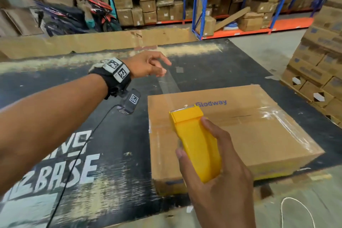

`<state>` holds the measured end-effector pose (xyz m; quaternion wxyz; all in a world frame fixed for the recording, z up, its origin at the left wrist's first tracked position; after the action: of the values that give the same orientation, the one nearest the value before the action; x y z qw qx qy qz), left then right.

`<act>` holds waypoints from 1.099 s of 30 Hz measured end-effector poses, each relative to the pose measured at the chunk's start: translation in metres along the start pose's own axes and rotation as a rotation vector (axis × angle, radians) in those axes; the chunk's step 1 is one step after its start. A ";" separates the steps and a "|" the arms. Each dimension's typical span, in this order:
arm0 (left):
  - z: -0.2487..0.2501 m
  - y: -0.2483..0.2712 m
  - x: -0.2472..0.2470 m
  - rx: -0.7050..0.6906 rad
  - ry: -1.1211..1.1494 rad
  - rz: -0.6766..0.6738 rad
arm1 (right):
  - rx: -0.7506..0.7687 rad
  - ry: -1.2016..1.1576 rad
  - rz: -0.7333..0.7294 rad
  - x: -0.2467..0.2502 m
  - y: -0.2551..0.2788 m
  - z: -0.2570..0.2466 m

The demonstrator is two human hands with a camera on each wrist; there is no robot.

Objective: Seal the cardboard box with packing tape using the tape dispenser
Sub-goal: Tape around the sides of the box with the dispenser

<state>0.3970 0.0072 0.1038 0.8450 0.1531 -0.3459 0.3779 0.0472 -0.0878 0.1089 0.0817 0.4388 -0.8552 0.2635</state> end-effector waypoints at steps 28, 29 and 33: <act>-0.147 0.004 -0.052 0.041 0.321 -0.085 | -0.288 0.197 -0.099 -0.118 -0.035 0.008; -0.139 0.009 -0.057 -0.006 0.311 -0.118 | -0.301 0.200 -0.105 -0.119 -0.035 0.006; -0.130 0.018 -0.067 -0.087 0.223 -0.144 | -0.312 0.215 -0.123 -0.120 -0.036 0.002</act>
<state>0.4126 0.0509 -0.0360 0.9089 0.0978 -0.2540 0.3158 0.1476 -0.0211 0.0765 0.2557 0.4416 -0.8435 0.1677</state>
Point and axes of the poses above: each hand's wrist, its own y-axis away from the middle knuckle, its own x-axis out of the back of the hand, z = x × y, the point moved 10 cm from there along -y, towards the middle knuckle, and after that the axes turned 8 degrees about -y, right-handed, at the moved point
